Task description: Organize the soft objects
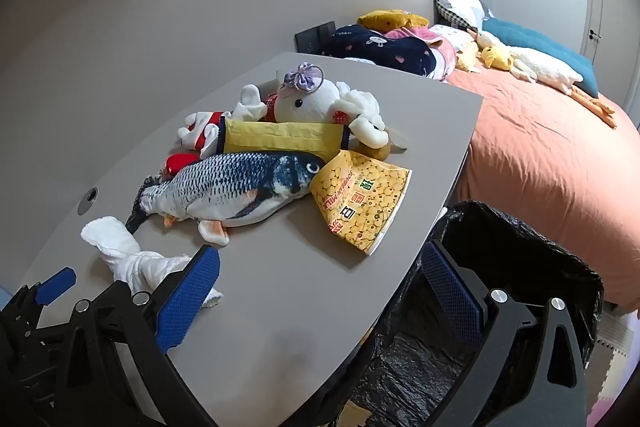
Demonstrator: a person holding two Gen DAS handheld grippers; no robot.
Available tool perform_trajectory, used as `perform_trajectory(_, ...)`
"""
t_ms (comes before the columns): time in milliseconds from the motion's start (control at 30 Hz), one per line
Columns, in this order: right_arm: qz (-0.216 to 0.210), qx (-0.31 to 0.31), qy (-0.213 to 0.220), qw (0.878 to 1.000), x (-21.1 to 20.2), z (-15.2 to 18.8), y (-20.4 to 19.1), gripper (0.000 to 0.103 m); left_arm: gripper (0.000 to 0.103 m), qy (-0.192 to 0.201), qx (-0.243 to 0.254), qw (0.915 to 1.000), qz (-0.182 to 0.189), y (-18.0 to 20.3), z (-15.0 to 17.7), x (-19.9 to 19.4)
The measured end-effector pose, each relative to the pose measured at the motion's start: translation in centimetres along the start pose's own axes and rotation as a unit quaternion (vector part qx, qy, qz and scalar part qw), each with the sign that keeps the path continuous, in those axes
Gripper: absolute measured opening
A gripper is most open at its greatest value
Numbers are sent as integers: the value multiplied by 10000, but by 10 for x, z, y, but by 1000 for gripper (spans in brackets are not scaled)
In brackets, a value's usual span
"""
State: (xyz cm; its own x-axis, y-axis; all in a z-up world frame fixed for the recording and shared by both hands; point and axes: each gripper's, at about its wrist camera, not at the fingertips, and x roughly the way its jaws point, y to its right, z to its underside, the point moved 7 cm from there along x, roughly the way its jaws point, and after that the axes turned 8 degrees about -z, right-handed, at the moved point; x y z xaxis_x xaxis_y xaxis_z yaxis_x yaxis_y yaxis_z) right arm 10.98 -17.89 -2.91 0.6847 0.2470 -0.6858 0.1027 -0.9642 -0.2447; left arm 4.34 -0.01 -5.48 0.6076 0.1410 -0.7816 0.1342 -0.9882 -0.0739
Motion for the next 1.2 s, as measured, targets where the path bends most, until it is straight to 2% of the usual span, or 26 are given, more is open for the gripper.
perform_trajectory(1200, -13, 31, -6, 10000, 0, 2, 4, 100, 97, 0, 103, 9998, 145, 7, 3, -5)
